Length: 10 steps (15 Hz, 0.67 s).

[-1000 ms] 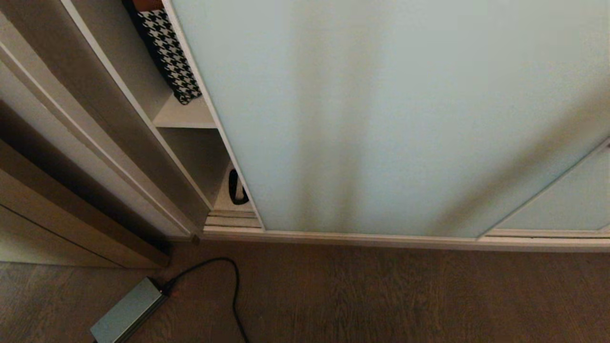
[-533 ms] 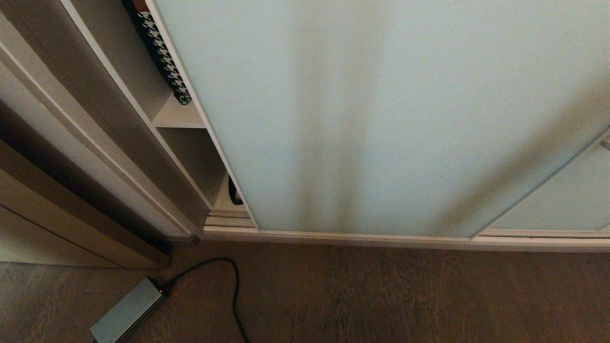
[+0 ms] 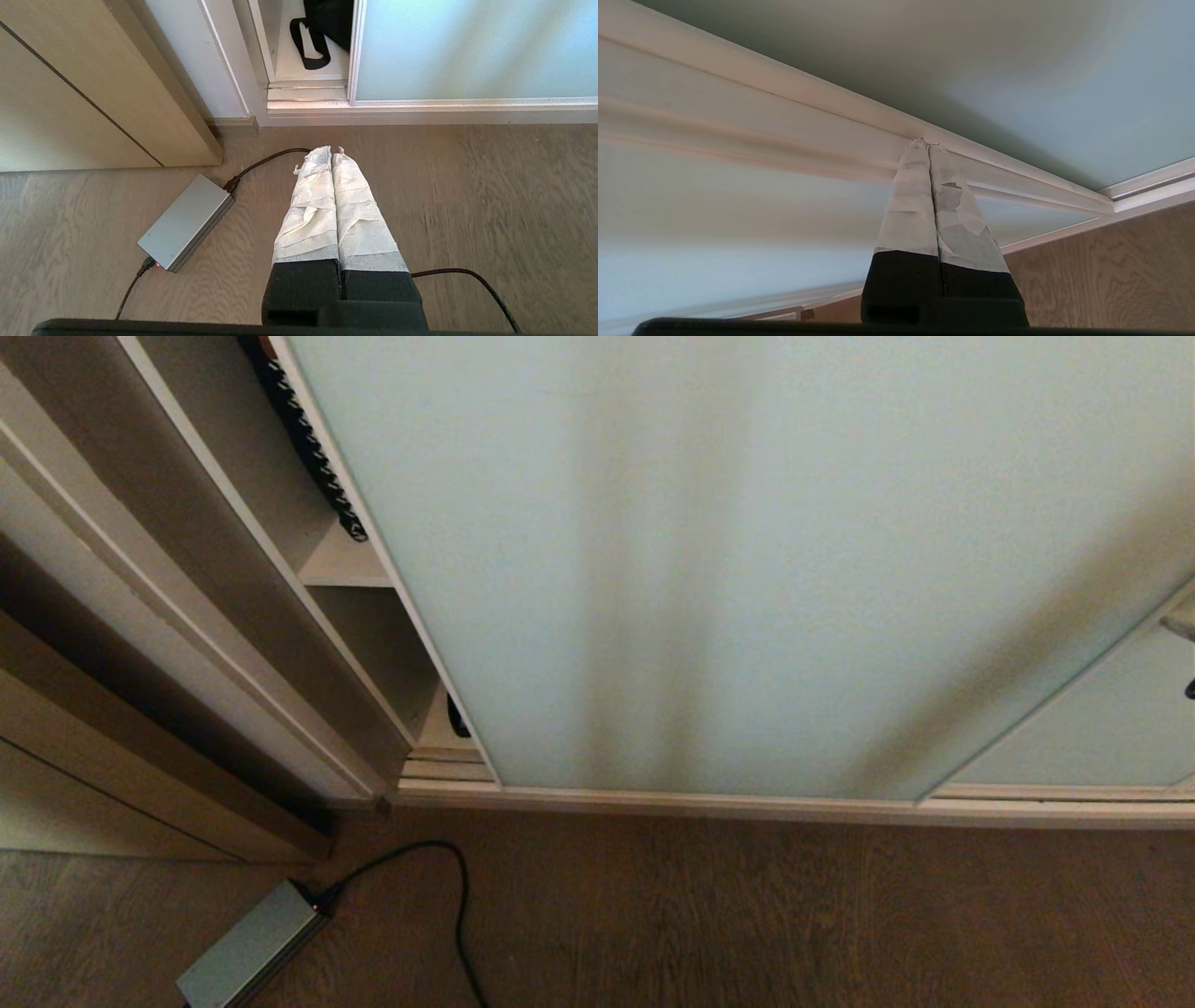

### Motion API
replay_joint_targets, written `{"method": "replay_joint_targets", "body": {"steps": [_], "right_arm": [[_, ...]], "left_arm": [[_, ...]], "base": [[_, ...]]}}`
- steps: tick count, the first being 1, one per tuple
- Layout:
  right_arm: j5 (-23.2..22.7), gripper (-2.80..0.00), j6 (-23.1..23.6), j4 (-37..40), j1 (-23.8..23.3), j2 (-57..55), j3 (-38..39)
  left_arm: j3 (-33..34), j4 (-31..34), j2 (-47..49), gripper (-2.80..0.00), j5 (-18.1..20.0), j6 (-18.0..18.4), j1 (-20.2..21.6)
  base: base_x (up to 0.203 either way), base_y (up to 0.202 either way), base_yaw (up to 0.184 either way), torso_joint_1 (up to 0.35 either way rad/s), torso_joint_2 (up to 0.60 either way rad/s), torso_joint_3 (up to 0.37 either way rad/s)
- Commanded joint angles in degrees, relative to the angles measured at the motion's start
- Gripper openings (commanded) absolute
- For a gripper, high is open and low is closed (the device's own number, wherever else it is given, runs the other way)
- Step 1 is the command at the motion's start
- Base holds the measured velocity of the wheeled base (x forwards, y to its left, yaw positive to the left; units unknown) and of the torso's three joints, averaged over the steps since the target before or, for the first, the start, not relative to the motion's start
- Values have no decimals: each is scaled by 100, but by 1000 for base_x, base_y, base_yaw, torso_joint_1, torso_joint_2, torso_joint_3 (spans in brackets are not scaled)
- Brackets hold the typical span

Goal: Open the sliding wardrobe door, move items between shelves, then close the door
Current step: Close the door

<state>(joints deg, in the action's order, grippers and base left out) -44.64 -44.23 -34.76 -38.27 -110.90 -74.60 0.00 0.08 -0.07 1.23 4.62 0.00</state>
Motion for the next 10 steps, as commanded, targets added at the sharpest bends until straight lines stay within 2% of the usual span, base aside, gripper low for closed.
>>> {"method": "replay_joint_targets", "body": {"steps": [1, 10], "right_arm": [[-44, -280, -16, -31, 60, 114, 96], [-27, -280, -17, -444, 540, 417, 653]], "left_arm": [[0, 1, 7, -280, 0, 4, 0], [0, 1, 7, -280, 0, 4, 0]], "base": [[0, 0, 0, 0, 0, 0], [0, 0, 0, 0, 0, 0]]}}
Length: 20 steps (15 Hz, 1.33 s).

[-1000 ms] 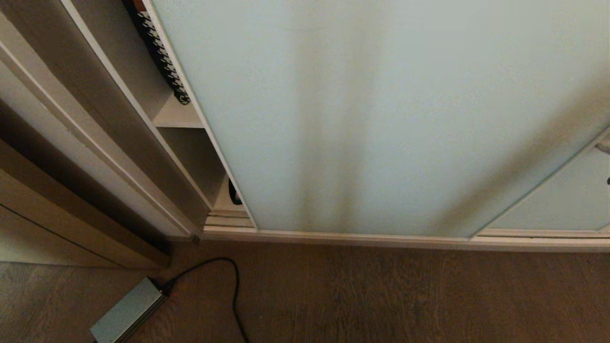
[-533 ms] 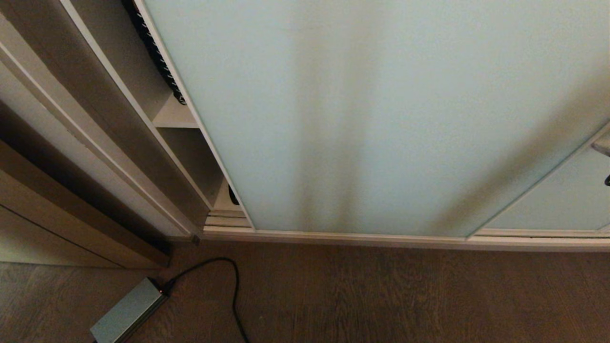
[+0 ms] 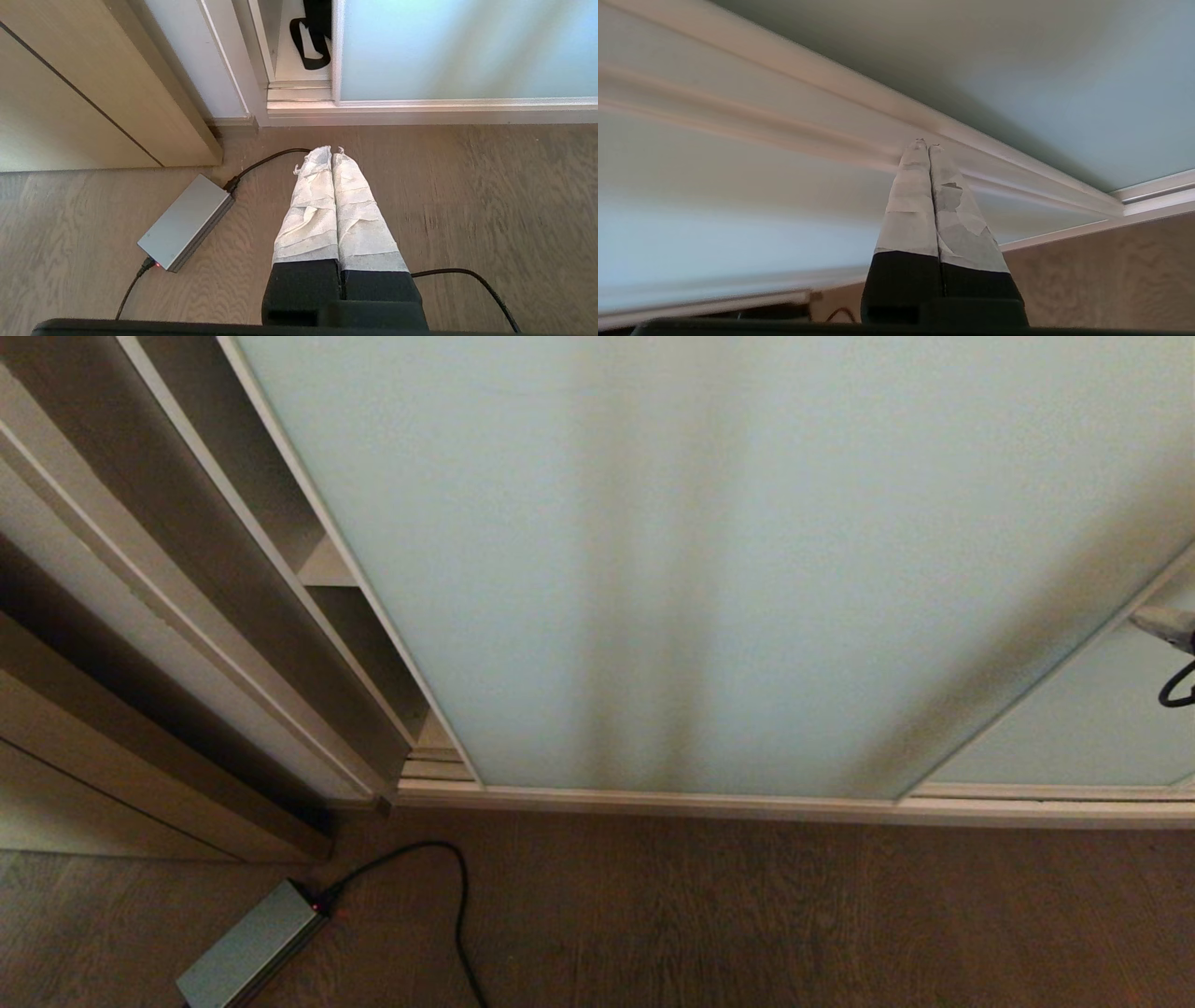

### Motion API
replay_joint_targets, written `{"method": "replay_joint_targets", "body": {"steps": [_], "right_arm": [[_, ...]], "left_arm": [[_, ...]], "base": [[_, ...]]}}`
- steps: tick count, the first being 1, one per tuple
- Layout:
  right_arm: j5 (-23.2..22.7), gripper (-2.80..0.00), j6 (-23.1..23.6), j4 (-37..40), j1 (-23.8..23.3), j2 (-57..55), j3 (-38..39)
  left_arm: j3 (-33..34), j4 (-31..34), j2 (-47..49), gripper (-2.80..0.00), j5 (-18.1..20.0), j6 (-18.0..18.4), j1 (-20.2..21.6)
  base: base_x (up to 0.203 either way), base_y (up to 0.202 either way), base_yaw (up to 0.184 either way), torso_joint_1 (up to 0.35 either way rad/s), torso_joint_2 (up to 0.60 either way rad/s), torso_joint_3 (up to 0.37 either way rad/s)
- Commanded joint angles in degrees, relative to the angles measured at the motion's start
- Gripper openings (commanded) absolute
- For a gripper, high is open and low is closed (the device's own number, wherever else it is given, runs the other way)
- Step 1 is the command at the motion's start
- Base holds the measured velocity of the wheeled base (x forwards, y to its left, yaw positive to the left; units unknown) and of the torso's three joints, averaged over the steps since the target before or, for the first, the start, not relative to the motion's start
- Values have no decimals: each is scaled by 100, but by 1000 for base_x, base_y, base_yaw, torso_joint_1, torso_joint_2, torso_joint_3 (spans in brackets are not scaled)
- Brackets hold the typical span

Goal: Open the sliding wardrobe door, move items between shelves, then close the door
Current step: Close the door

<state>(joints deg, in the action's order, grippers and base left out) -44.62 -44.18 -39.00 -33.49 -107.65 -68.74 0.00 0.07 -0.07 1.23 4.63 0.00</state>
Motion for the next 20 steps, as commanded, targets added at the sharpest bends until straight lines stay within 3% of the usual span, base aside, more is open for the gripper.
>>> {"method": "replay_joint_targets", "body": {"steps": [1, 6, 11, 20], "right_arm": [[-29, -280, -21, -20, 130, 138, 131], [-29, -280, 1, -51, 404, 312, 348], [-13, -280, -12, -676, 755, 377, 711], [-29, -280, 18, -741, 756, 674, 957]], "left_arm": [[0, 1, 7, -280, 0, 3, 0], [0, 1, 7, -280, 0, 3, 0], [0, 1, 7, -280, 0, 3, 0], [0, 1, 7, -280, 0, 3, 0]], "base": [[0, 0, 0, 0, 0, 0], [0, 0, 0, 0, 0, 0], [0, 0, 0, 0, 0, 0], [0, 0, 0, 0, 0, 0]]}}
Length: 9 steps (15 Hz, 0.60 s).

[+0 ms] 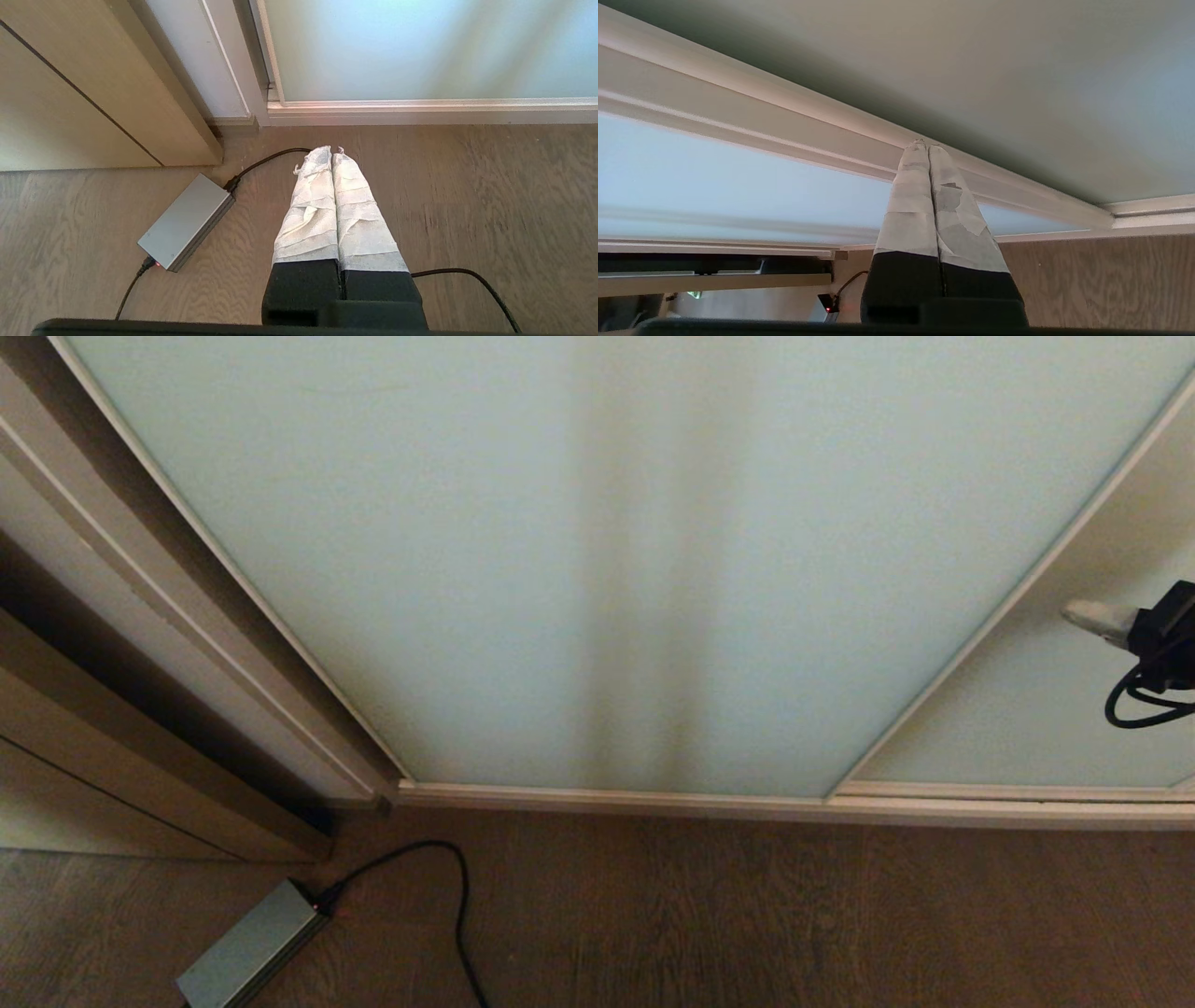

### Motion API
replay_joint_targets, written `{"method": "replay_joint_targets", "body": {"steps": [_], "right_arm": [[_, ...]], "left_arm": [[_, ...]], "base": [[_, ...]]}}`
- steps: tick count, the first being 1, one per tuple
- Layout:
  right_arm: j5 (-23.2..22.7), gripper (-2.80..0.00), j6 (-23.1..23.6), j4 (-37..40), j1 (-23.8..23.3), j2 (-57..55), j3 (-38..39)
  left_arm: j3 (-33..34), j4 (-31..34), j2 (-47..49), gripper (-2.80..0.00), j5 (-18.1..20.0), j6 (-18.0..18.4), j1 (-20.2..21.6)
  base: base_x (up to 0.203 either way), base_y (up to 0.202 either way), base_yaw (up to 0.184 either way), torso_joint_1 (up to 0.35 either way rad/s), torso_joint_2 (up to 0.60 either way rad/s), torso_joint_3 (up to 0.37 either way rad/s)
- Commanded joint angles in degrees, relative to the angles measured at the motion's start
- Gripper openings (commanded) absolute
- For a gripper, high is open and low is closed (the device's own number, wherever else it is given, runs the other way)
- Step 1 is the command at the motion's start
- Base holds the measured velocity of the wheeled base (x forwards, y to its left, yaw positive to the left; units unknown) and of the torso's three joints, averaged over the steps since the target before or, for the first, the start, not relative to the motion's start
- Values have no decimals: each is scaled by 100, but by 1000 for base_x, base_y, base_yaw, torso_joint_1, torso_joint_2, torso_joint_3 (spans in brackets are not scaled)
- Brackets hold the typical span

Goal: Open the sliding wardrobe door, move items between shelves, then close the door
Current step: Close the door

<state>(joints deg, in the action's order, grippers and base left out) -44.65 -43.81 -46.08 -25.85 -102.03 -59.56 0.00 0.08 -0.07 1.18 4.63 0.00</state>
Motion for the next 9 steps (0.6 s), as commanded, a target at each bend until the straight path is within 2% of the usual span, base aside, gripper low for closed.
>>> {"method": "replay_joint_targets", "body": {"steps": [1, 3, 4, 5, 6, 9], "right_arm": [[-11, -280, -18, -161, -43, 122, 34], [95, -280, 8, -211, -179, 250, 40], [163, -280, 131, -204, -196, 468, 81], [268, -280, 472, -186, -183, 650, 214], [442, -280, 906, -137, -120, 919, 474], [1262, -280, 2732, 88, 462, 2041, 1649]], "left_arm": [[0, 1, 7, -280, 5, 3, 0], [0, 1, 7, -280, 5, 3, 0], [0, 1, 7, -280, 5, 3, 0], [0, 1, 7, -280, 5, 3, 0], [0, 1, 7, -280, 5, 3, 0], [0, 1, 7, -280, 5, 3, 0]], "base": [[0, 0, 0, 0, 0, 0], [0, 0, 0, 0, 0, 0], [0, 0, 0, 0, 0, 0], [0, 0, 0, 0, 0, 0], [0, 0, 0, 0, 0, 0], [0, 0, 0, 0, 0, 0]]}}
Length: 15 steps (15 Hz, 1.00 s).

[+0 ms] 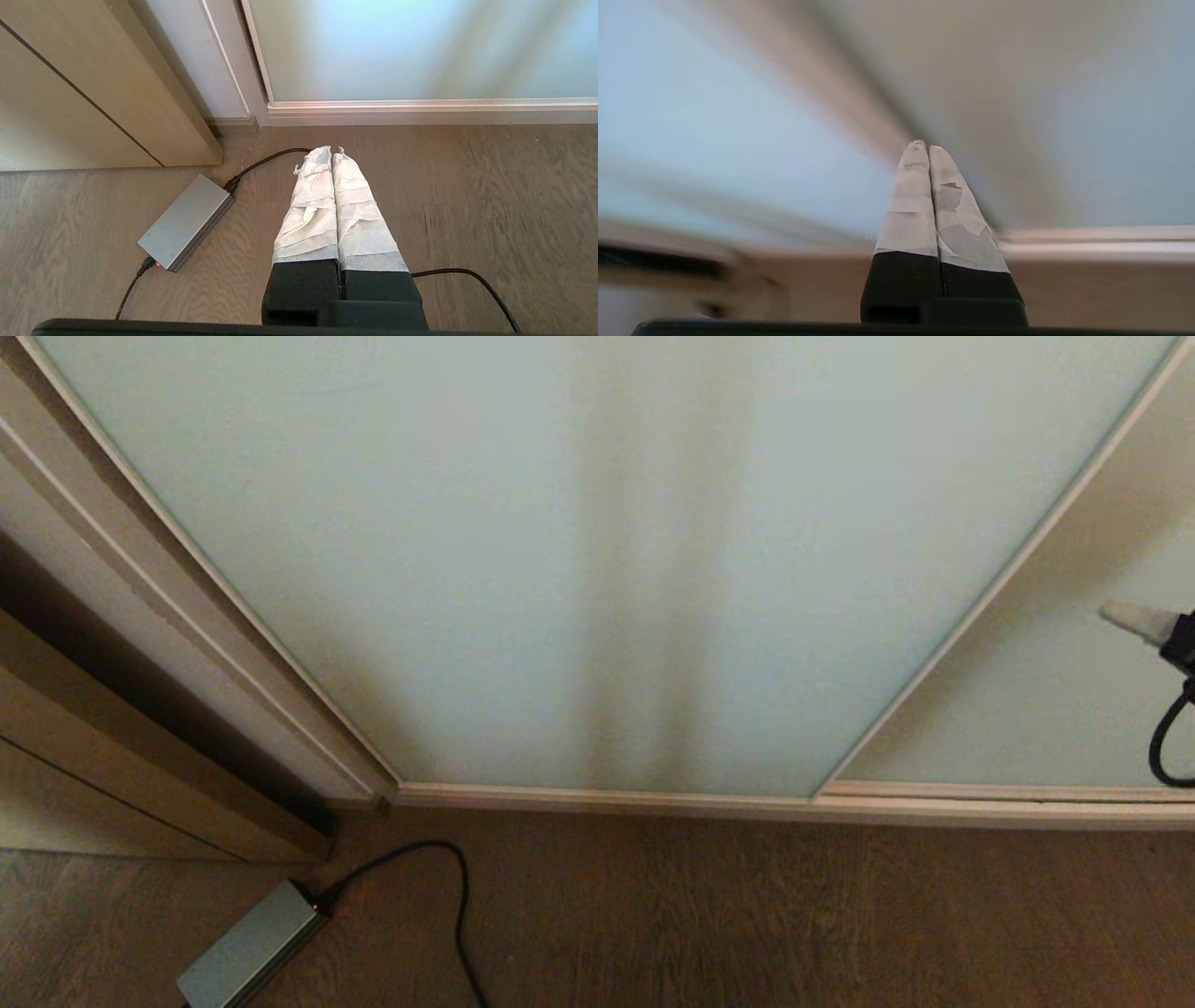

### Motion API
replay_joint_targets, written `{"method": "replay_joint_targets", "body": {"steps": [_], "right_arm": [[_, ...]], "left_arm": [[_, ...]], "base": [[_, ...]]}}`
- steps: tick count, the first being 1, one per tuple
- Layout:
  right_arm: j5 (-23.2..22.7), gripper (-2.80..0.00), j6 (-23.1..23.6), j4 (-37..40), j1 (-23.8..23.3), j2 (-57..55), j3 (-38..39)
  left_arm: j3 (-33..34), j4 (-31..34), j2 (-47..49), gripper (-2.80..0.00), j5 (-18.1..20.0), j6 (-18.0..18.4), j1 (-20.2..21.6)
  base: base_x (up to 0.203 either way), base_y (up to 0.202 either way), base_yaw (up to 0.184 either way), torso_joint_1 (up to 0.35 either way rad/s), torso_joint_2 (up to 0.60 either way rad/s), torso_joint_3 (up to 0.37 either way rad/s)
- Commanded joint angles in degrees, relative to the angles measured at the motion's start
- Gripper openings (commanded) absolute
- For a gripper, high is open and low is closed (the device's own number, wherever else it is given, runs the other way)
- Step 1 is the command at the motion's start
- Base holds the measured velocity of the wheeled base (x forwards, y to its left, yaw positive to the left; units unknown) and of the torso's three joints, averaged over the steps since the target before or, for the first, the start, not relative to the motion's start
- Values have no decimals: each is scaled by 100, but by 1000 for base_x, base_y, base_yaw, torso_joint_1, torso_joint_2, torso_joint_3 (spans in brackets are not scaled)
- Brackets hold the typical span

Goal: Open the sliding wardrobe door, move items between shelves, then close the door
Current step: Close the door

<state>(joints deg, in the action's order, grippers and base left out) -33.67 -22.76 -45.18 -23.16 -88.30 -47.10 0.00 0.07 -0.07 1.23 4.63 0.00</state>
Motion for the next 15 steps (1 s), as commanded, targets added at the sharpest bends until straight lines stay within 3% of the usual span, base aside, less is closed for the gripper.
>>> {"method": "replay_joint_targets", "body": {"steps": [1, 4, 6, 11, 13, 15], "right_arm": [[474, -280, 1125, 65, 427, 1181, 960], [1166, -280, 2088, 138, 1099, 2907, 2924], [1650, -280, 2381, 298, 1505, 4171, 4015], [2705, -280, 2479, 2895, 2150, 7083, 4602], [3043, -280, 2427, 4066, 2352, 7624, 4679], [3258, -280, 2462, 4528, 2405, 7765, 4710]], "left_arm": [[0, 1, 7, -280, 0, 3, 0], [0, 1, 7, -280, 0, 3, 0], [0, 1, 7, -280, 0, 3, 0], [0, 1, 7, -280, 0, 3, 0], [0, 1, 7, -280, 0, 3, 0], [0, 1, 7, -280, 0, 3, 0]], "base": [[0, 0, 0, 0, 0, 0], [0, 0, 0, 0, 0, 0], [0, 0, 0, 0, 0, 0], [0, 0, 0, 0, 0, 0], [0, 0, 0, 0, 0, 0], [0, 0, 0, 0, 0, 0]]}}
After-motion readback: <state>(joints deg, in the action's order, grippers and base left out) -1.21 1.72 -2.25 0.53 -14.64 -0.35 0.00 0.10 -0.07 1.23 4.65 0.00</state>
